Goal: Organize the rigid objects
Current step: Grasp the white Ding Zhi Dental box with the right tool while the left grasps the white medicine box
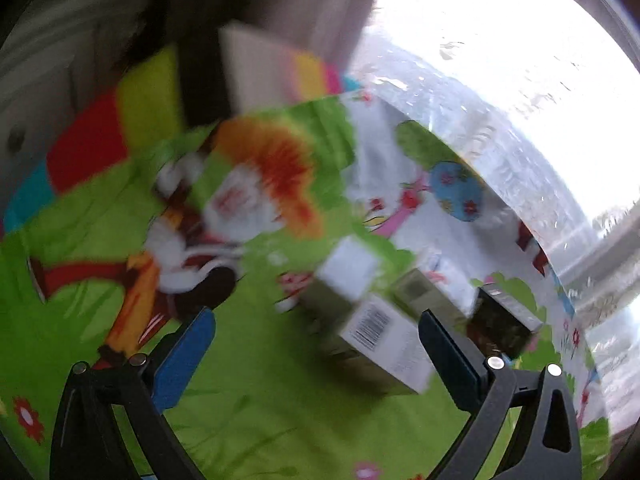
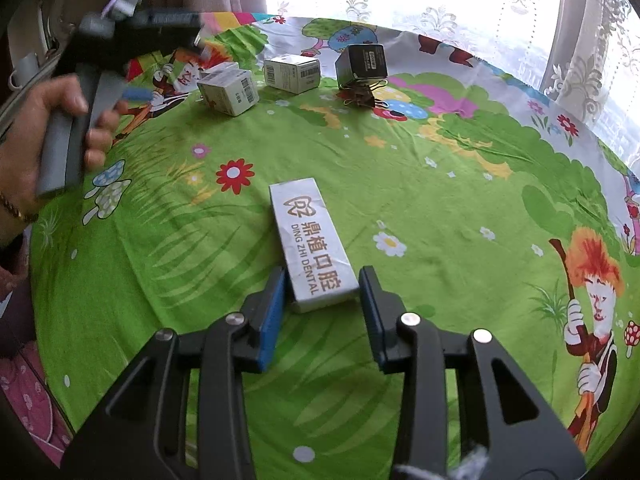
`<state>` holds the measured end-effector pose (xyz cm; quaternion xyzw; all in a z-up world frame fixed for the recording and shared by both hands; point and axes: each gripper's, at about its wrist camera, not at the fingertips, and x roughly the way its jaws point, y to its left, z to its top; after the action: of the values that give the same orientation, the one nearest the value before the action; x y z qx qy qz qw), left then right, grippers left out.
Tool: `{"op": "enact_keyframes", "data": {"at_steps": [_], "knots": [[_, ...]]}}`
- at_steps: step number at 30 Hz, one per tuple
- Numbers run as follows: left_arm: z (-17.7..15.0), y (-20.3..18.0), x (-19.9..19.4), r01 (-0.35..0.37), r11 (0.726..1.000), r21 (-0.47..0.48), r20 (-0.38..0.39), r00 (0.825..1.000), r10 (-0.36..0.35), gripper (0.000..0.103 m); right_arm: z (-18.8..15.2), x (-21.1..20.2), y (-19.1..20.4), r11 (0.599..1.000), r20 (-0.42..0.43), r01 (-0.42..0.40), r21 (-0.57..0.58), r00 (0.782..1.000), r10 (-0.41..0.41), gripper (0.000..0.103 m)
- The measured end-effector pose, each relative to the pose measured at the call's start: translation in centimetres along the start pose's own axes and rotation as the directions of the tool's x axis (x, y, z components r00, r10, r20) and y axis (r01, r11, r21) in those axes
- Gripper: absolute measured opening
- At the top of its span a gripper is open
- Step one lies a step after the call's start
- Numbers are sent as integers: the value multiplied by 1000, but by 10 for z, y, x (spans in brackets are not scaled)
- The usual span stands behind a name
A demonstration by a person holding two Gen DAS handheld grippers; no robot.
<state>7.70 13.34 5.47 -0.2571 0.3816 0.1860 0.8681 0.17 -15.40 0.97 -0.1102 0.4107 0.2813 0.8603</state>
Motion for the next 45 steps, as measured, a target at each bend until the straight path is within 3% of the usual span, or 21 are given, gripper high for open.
{"op": "enact_keyframes", "data": {"at_steps": [2,4,7,9,10,12,16,20,21,24,27,29,32,34,36,38,39,40,42,45], "knots": [[-2,-6,4,18,999,-49,-76,997,-22,103,0,0,0,1000,0,3,1,1000,-3,42],[-8,-2,11,-30,989,-142,-129,992,11,103,0,0,1,1000,0,5,4,1000,-5,42],[-9,-5,26,-96,968,-232,-153,986,61,103,0,1,1,1000,-1,3,3,1000,-3,43],[-12,-13,38,-158,957,-243,-188,976,114,103,0,0,1,1000,-1,2,3,1000,-2,44],[-13,-18,44,-131,954,-271,-174,981,86,103,0,0,1,1000,-1,2,3,1000,-2,44],[-13,-27,49,-133,957,-259,-157,983,94,103,1,1,1,1000,-1,0,3,1000,0,45],[-9,-44,63,-143,983,-111,-126,984,129,103,0,0,1,1000,-1,-1,4,1000,1,45],[-5,-42,62,-133,987,-87,-113,986,123,103,0,0,0,1000,-1,-9,5,1000,9,47],[-4,-43,66,-141,988,-64,-116,984,133,97,1,0,0,1000,-1,-13,5,1000,13,48],[-12,-58,68,-108,989,102,-95,988,117,41,0,0,0,1000,-1,-18,6,1000,18,48],[-30,-60,52,46,967,249,-160,987,-5,42,0,0,-1,1000,1,-20,12,1000,20,48],[-49,-57,31,177,919,351,-247,965,-91,42,0,0,-2,1000,1,-22,17,1000,22,48],[-74,-51,6,275,833,480,-311,941,-131,42,1,0,-3,999,3,-33,28,999,33,48],[-80,-40,-5,347,808,476,-352,917,-186,43,1,0,-5,998,5,-42,39,999,42,48],[-80,-33,-7,359,807,469,-355,913,-201,45,1,0,-5,998,5,-43,43,999,43,48],[-78,-32,-8,354,805,475,-343,917,-201,60,1,1,-3,999,3,-38,38,999,38,52],[-78,-33,-6,332,811,482,-329,926,-184,77,1,1,-1,999,2,-42,32,999,42,59],[-78,-36,-5,298,817,493,-304,939,-159,86,2,2,2,998,-2,-54,19,999,54,62],[-77,-36,-2,279,821,498,-276,948,-155,86,2,3,5,998,-5,-58,4,998,58,69],[-84,-40,9,252,825,507,-253,958,-137,86,7,8,10,1000,-16,-13,-27,1000,12,70]]}}
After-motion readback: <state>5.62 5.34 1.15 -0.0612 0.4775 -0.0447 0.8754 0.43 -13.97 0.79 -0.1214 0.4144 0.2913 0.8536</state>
